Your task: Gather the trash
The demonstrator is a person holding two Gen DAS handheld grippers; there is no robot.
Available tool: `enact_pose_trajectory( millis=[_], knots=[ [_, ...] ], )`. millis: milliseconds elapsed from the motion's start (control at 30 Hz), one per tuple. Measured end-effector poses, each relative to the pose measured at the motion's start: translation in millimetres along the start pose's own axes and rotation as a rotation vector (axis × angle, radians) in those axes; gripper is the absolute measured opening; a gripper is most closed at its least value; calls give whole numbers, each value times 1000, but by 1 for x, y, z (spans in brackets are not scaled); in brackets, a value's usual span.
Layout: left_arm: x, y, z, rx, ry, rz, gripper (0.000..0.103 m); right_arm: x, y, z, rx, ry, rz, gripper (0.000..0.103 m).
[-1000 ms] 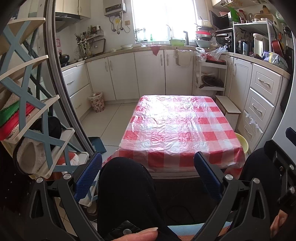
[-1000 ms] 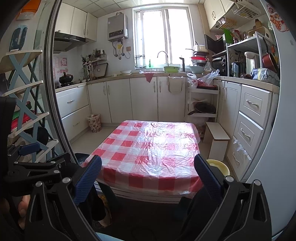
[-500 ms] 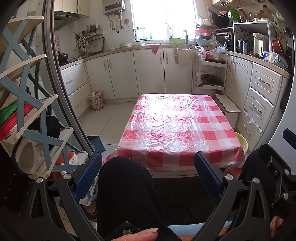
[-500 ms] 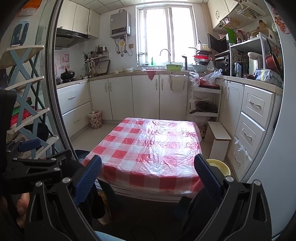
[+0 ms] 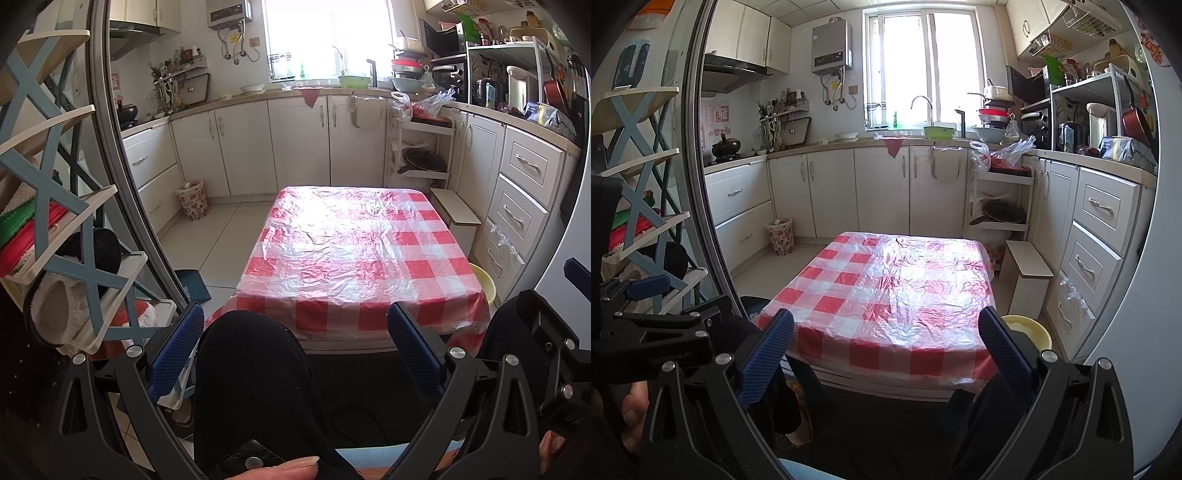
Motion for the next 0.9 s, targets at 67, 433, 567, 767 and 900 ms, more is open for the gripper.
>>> enact_pose_trajectory(
  millis=[67,433,567,767,900],
  knots=[
    [1,0,-1,-1,1,-2,95,1,0,0,-1,1,0,96],
    [0,1,-2,-3,-1,-3,95,-1,2,0,-14,-13,4,96],
    [-6,-4,-3,23,-9,48,95,1,2,-1,-13,-6,4,96],
    [-8,2,-3,3,-19,13,95,1,1,0,-6,-10,8,96],
    [-9,10,-7,-29,-37,-20,95,-1,1,0,-2,-15,11,96]
  ],
)
Point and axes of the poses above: each gripper's, at about its wrist camera, not at the fingertips, and y roughly the way its jaws point, x to its right, z to its top, the point moved 6 cm from there along y, roughly the way its jaws point, and after that the axes turned 14 degrees about y, right-handed, at the moved point
